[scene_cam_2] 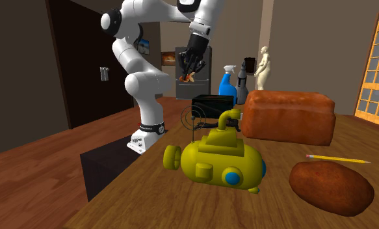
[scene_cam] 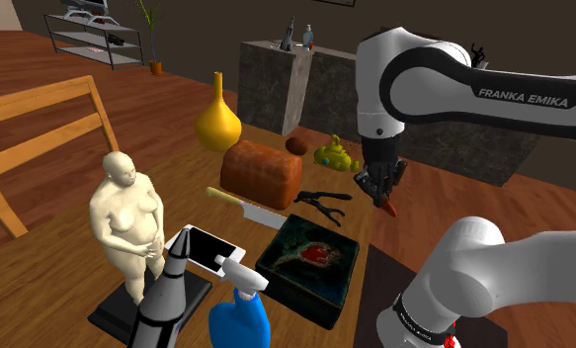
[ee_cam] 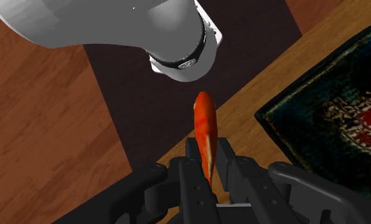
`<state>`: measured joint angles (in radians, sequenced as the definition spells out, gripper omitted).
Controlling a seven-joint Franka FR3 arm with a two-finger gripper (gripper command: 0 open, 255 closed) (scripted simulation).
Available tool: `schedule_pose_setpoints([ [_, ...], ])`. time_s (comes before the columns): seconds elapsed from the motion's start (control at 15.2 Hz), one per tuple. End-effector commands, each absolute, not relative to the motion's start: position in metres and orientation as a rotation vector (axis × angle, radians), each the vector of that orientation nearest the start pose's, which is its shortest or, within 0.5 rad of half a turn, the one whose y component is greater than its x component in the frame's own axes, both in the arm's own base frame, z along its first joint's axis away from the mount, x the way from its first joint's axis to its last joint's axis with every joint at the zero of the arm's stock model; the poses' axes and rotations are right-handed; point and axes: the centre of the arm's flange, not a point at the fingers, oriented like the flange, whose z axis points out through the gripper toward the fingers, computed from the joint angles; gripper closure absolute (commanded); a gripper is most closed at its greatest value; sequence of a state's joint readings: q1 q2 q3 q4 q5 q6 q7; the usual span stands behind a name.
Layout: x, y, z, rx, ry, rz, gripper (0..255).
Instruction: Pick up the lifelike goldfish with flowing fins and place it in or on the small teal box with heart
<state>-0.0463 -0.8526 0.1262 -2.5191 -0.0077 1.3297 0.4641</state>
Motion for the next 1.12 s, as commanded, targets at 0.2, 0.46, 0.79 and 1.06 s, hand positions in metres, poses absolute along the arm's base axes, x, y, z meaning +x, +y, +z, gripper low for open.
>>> schedule_pose_setpoints([
  [0.2,0.272,0.088,0.517,-3.203,0.724,0.506,255],
  [0.46,0.287,0.139,0.516,-3.203,0.724,0.506,255],
  [0.79,0.305,0.198,0.510,-3.203,0.724,0.506,255],
  [1.06,0.305,0.198,0.488,-3.203,0.724,0.506,255],
])
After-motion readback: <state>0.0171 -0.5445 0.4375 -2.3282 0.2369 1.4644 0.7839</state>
